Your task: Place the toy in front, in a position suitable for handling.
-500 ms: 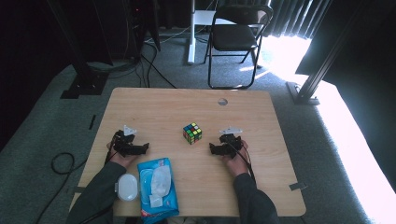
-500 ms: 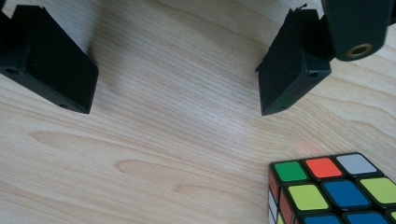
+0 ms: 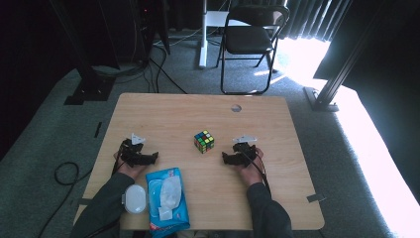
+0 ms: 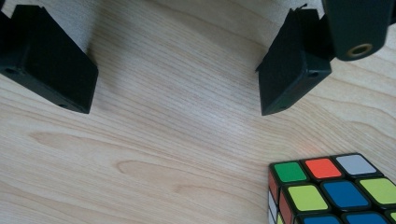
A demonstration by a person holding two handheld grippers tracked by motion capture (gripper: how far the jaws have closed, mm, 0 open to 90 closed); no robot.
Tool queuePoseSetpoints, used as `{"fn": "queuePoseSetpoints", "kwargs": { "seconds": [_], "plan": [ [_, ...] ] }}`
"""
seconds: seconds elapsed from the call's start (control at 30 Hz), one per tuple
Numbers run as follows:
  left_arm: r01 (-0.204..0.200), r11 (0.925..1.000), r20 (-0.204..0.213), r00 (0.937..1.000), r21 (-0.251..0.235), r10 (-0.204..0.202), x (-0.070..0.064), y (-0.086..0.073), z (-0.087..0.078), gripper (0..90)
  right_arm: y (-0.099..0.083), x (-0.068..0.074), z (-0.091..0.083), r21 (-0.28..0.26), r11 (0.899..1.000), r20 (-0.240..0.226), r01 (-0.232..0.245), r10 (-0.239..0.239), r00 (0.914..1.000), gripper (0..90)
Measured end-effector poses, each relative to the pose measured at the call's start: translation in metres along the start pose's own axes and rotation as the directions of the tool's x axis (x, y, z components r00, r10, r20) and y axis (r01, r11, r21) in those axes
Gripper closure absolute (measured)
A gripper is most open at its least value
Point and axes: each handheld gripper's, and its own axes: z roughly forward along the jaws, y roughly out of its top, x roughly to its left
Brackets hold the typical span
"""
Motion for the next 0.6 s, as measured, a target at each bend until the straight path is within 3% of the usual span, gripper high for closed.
{"fn": "queuePoseSetpoints", "kwargs": {
  "seconds": [0.43, 0.5, 0.6],
  "plan": [
    [0.002, 1.0, -0.002, 1.0, 0.001, -0.002, -0.0007, -0.0002, -0.0002, 9.2, 0.0029, -0.0023, 0.0, 0.022, 0.999, -0.023, 0.024, -0.024, 0.9995, 12.2],
    [0.002, 1.0, -0.002, 1.0, 0.001, -0.002, -0.0006, -0.0001, -0.0002, 9.2, 0.0084, 0.0004, -0.0023, 0.071, 0.997, -0.005, 0.002, -0.002, 1.0, 19.1],
    [0.002, 1.0, -0.002, 1.0, 0.001, -0.002, -0.0006, -0.0001, -0.0002, 9.2, 0.009, 0.001, -0.0024, 0.072, 0.997, -0.004, 0.003, -0.003, 1.0, 20.5]
  ]
}}
